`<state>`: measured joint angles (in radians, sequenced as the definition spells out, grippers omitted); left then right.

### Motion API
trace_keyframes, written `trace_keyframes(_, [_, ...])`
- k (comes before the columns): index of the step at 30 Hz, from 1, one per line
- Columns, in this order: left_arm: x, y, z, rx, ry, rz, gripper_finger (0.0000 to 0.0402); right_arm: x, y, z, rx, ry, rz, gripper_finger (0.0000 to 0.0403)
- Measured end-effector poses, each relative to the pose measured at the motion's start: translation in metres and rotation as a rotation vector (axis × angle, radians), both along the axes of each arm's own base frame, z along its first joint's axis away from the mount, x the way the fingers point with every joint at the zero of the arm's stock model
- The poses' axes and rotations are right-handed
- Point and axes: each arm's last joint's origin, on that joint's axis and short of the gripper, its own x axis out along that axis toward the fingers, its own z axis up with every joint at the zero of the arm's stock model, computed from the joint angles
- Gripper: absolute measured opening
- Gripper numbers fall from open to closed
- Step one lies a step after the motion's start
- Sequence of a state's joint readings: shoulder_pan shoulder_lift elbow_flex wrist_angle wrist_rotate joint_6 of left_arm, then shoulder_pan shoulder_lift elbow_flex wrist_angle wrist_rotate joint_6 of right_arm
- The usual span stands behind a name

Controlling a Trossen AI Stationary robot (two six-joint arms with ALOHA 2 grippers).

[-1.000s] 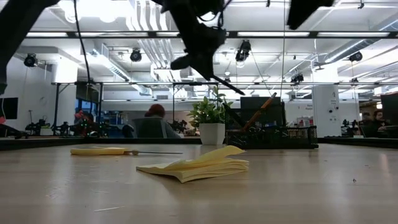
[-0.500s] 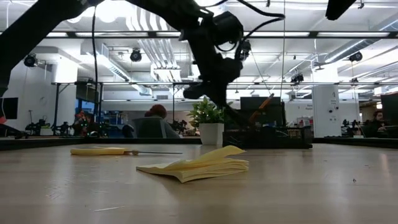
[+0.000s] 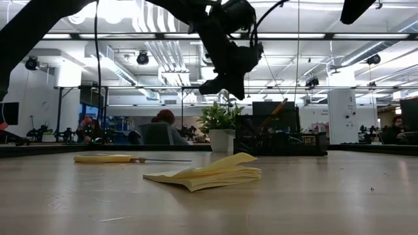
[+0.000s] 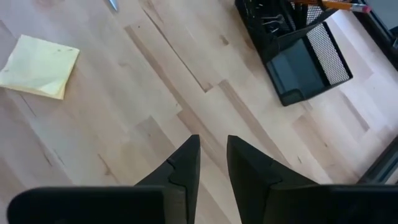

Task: Pick and place office supplies into organizer
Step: Put the black pen into the desk organizer

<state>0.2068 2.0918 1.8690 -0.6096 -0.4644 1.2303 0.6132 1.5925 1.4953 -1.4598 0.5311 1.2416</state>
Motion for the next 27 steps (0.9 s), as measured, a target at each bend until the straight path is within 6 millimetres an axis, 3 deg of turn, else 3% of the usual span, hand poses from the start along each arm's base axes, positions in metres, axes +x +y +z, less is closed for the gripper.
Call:
trace_keyframes(7, [-0.004,0.001,-0.004,-0.062,-0.022,0.08,0.0007,-0.002,0.002,-0.004,0.012,0.028,0.01,0.0068])
trace_keyframes(10, [-0.011,0.001,-0.009,-0.179,-0.031,0.196,0.0008,-0.005,0.005,-0.004,0.03,0.043,0.023,0.0068])
trace_keyframes(13, [-0.023,0.011,-0.014,-0.464,-0.078,0.317,0.0008,-0.008,0.01,-0.004,0.04,0.049,0.026,0.0068])
trace_keyframes(17, [-0.04,0.035,-0.006,-0.754,-0.214,0.486,0.0008,-0.015,0.014,-0.005,0.042,0.05,0.003,0.0068])
trace_keyframes(21, [-0.071,0.065,0.001,-1.01,-0.347,0.686,0.0012,-0.021,0.02,-0.006,0.059,0.037,-0.03,0.0068])
trace_keyframes(27, [-0.113,0.097,-0.026,-1.625,-0.659,0.842,0.0063,-0.028,0.026,-0.011,0.064,0.021,-0.085,0.0068])
